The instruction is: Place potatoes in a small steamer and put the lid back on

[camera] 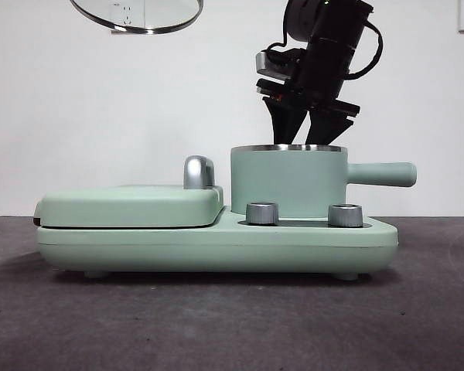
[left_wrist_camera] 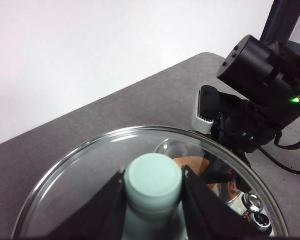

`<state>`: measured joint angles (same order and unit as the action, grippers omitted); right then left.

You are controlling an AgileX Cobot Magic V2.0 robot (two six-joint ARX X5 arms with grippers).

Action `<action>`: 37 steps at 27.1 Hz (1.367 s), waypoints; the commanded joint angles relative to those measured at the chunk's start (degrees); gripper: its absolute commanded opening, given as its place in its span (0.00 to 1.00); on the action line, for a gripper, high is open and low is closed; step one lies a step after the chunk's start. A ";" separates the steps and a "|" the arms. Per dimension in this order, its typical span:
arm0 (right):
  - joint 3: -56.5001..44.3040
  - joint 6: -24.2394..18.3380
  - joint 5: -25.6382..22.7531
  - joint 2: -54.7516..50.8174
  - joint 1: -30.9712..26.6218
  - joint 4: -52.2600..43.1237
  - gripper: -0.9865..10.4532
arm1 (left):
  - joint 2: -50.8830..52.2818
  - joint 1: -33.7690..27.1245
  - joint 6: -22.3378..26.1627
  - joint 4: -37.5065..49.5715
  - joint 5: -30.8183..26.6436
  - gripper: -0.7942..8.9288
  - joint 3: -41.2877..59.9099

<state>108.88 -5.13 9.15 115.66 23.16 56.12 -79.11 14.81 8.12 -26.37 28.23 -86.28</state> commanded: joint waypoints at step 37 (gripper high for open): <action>-57.68 6.05 1.36 -68.37 0.39 -23.91 0.37 | -2.01 3.98 0.35 5.35 0.31 0.09 -1.38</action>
<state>51.83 -0.69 10.46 47.88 23.20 33.10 -79.85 18.20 8.12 -23.14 28.23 -86.28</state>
